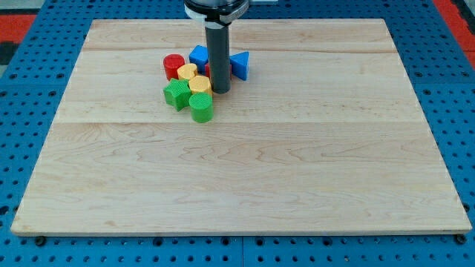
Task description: Push the green circle into the green star
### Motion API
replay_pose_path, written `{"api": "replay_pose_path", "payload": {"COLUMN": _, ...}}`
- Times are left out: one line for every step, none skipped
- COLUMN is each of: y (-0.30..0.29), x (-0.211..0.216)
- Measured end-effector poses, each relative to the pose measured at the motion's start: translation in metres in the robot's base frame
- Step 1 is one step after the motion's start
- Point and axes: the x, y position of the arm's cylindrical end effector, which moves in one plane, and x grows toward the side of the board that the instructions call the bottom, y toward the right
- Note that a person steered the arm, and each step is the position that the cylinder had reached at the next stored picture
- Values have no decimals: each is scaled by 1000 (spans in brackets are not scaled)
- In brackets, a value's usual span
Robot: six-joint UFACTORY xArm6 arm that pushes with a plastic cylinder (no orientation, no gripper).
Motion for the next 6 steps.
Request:
{"api": "replay_pose_path", "payload": {"y": 0, "x": 13}}
{"api": "replay_pose_path", "payload": {"y": 20, "x": 32}}
{"api": "replay_pose_path", "payload": {"y": 34, "x": 77}}
{"api": "replay_pose_path", "payload": {"y": 8, "x": 113}}
{"api": "replay_pose_path", "payload": {"y": 8, "x": 93}}
{"api": "replay_pose_path", "payload": {"y": -8, "x": 68}}
